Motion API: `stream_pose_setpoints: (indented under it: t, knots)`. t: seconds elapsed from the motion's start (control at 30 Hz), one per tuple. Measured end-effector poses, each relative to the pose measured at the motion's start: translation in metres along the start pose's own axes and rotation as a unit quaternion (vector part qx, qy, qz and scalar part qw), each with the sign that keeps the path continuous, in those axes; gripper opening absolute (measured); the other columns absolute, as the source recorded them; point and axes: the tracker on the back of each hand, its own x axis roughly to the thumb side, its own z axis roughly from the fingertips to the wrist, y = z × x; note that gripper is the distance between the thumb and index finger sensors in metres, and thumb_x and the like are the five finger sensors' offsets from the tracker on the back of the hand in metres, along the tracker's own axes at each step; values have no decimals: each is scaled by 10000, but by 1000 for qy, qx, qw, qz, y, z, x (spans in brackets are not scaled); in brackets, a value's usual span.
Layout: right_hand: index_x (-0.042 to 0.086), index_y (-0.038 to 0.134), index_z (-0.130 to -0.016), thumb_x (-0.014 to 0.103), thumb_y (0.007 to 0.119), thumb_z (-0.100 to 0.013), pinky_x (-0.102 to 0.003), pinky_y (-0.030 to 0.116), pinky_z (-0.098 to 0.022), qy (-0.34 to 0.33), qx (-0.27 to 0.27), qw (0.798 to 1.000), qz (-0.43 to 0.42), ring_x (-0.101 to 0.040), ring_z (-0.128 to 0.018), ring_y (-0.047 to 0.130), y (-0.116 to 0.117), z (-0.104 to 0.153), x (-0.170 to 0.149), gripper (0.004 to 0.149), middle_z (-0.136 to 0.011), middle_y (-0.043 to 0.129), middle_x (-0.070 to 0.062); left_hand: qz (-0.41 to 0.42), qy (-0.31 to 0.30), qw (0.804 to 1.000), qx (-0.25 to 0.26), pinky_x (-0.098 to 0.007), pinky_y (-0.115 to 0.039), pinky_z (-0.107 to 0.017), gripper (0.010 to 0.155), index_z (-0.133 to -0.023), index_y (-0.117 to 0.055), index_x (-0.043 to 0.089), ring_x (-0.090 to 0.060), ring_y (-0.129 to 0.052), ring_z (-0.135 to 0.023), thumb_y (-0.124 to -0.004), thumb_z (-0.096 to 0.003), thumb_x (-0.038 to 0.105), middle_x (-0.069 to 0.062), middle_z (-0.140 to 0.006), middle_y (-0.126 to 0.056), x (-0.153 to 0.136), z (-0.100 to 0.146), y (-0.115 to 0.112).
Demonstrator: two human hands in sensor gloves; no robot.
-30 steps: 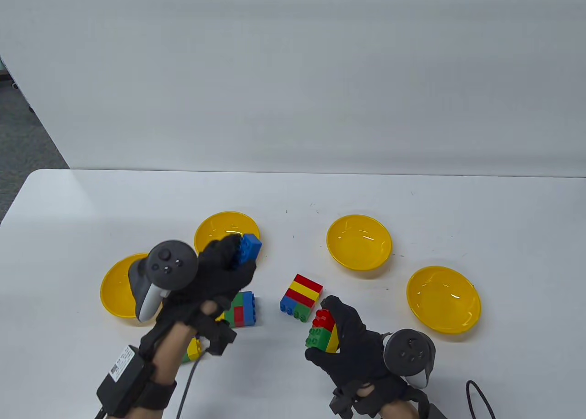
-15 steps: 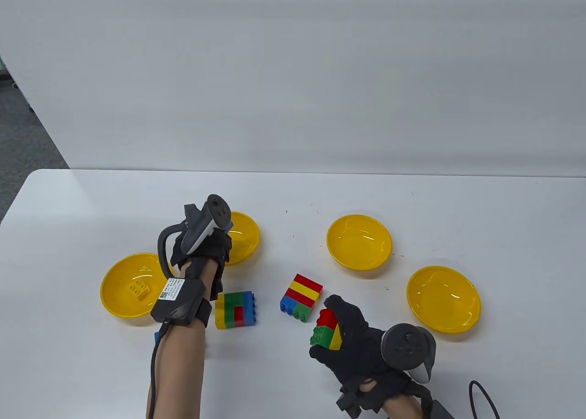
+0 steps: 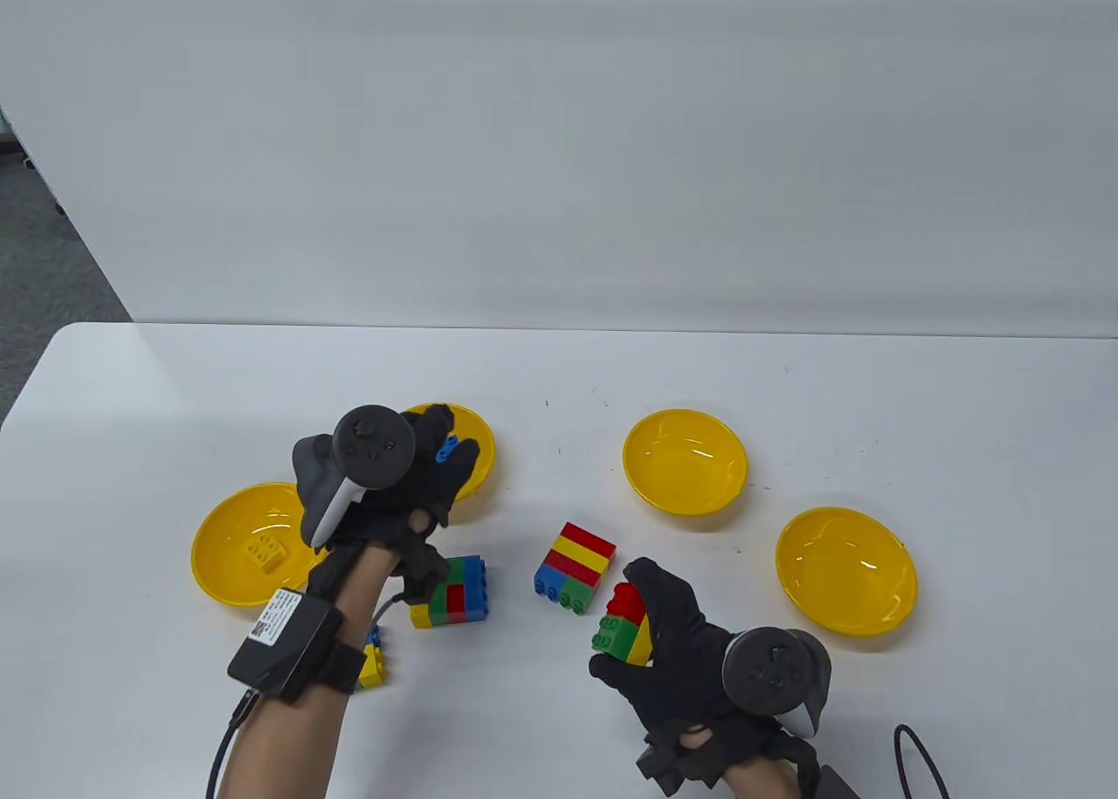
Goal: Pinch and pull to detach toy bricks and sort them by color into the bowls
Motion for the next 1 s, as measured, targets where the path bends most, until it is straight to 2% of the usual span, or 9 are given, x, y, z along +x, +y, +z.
stream_pose_setpoints:
  t: [0.07,0.13,0.23,0.33,0.47,0.53,0.73,0.87,1.0]
  knots:
    - [-53,448,-996,369,971,-324,-552,876,-394,-30,-21,999,9,-439,-622,911,-2,1,8,950,-944,552,-354,120,-46,990,-61,-562,-845,-508,648,-1018,-728,182,-420,-962,-745,-798,-491,554,-212,-976,-818,16,24,-10]
    - [-46,439,-1000,360,970,-326,-592,832,-418,-55,-37,998,23,-460,-644,885,-2,3,16,950,-953,540,-345,198,-70,974,-89,-568,-839,-514,688,-1034,-698,178,-428,-953,-753,-805,-483,575,-219,-985,-805,26,49,-26]
    - [-30,436,-1006,357,972,-327,-667,759,-443,-77,-51,994,61,-485,-684,848,0,6,26,948,-968,536,-326,235,-83,958,-141,-589,-807,-555,775,-1076,-601,182,-447,-894,-828,-813,-470,615,-226,-1042,-723,29,77,-55]
    - [-22,438,-1009,363,973,-327,-692,731,-451,-92,-47,991,78,-492,-705,832,6,7,31,948,-976,538,-314,257,-80,948,-172,-607,-772,-594,841,-1103,-519,189,-462,-830,-897,-817,-461,643,-228,-1084,-651,23,96,-88]
    - [-21,442,-1008,370,975,-326,-710,713,-454,-109,-46,984,135,-499,-717,824,16,8,36,950,-974,545,-313,307,-42,924,-223,-626,-758,-597,868,-1094,-511,175,-472,-824,-908,-853,-444,637,-229,-1082,-649,17,104,-126]
    - [-25,441,-1006,372,974,-327,-711,712,-453,-112,-47,980,155,-502,-715,823,21,8,38,950,-970,546,-317,319,-37,916,-240,-619,-761,-598,842,-1083,-536,177,-454,-842,-903,-868,-448,619,-218,-1074,-670,16,103,-136]
    - [-29,434,-1005,377,970,-330,-704,718,-450,-113,-47,974,189,-498,-710,828,28,8,40,953,-968,541,-320,363,-15,907,-214,-602,-792,-580,703,-1021,-652,165,-423,-932,-829,-903,-467,519,-199,-1004,-782,12,102,-139]
    - [-34,415,-1008,377,963,-331,-704,716,-454,-111,-39,973,198,-500,-718,821,31,7,40,962,-972,523,-328,362,-22,914,-183,-572,-855,-535,681,-988,-698,117,-420,-1015,-750,-909,-462,494,-231,-931,-865,10,103,-138]
    - [-29,374,-1023,387,945,-335,-721,697,-470,-104,-21,977,184,-509,-752,798,28,7,41,986,-998,485,-325,369,-30,919,-137,-565,-877,-555,678,-980,-698,111,-447,-1005,-799,-936,-452,463,-266,-967,-829,8,103,-131]
